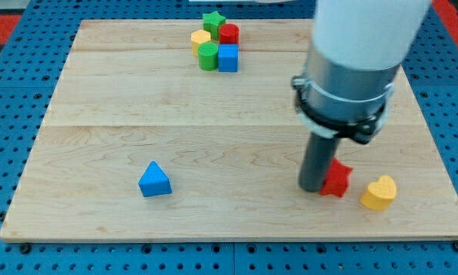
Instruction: Push the red star close to the yellow heart
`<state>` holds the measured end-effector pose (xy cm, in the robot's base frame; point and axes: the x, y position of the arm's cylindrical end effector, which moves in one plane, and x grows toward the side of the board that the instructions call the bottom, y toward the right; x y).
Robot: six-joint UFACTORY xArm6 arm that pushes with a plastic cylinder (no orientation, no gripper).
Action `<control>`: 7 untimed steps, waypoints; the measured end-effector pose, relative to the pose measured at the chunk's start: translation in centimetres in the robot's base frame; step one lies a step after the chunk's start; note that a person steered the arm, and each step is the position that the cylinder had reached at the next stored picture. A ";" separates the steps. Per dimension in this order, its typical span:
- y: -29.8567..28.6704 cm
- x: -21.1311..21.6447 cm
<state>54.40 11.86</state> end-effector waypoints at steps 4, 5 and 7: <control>5.6 -4.1; 6.0 -3.1; -2.5 -8.0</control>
